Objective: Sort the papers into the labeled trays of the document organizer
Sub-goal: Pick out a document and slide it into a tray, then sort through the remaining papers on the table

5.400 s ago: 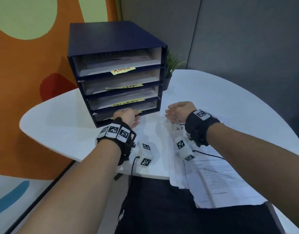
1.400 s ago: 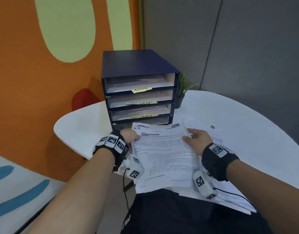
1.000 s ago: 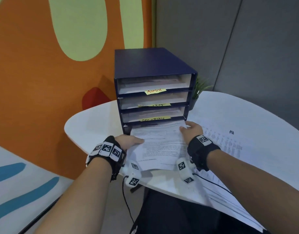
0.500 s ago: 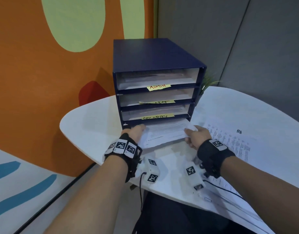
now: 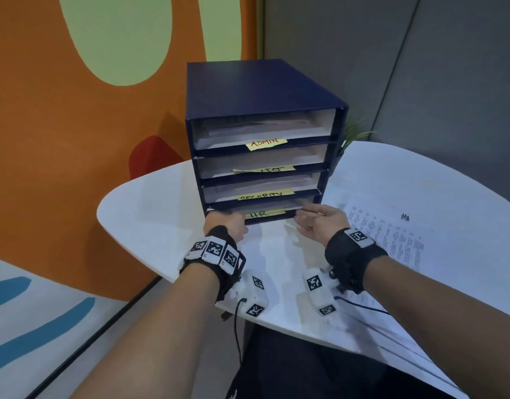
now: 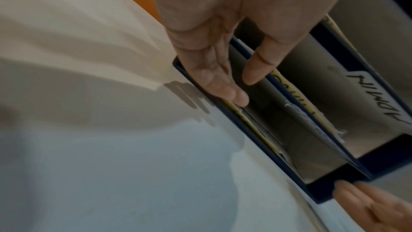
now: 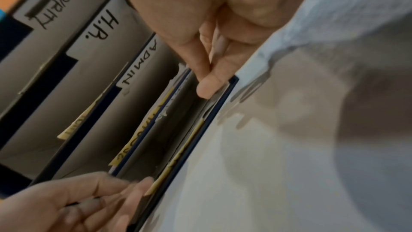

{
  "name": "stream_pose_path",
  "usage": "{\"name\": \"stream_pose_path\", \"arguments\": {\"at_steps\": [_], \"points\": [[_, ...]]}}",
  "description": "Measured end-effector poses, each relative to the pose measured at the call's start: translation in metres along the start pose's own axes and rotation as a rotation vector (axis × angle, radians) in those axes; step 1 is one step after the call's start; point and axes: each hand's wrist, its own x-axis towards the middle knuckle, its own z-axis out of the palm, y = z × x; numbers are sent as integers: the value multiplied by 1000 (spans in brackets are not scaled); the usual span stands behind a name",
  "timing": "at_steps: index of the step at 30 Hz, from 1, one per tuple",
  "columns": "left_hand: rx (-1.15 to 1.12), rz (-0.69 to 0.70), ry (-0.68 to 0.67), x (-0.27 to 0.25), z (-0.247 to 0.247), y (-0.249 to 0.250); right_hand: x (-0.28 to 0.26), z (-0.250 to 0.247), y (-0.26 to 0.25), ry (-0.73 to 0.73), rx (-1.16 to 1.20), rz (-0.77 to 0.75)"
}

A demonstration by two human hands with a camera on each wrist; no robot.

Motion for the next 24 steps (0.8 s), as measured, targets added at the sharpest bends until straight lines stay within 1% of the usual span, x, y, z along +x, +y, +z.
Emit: {"name": "stream_pose_path", "arguments": {"at_steps": [4,5,8,9,11,14,16,19,22,24], "points": [[34,-43,-123,-23,16,12,-9,-35,-11,130,-96,-20],[42,-33,-137,-28,22,15,-12,-42,-15,158,-109,-15],[82,85,-188,-50,48,18,-17,-67,-26,198,-183,-4],[126,115,-229,-59,59,17,-20,-79,-29,209,-232,5],[264,173,-347,-70,82,9,-21,-101,-33,266,-346,23],[496,264,-465,-90,109,1,-21,-135,-36,364,-555,25],[564,299,-492,-97,123,-4,-27,-157,-39,431,-680,48],[624,307,-496,-104,136,-4,-37,-186,-41,488,-774,149],[678,310,-502,-105,140,-5,-47,-199,-36,555,-923,254],[685,299,-494,-105,138,-5,-49,-201,-28,554,-1009,330]]}}
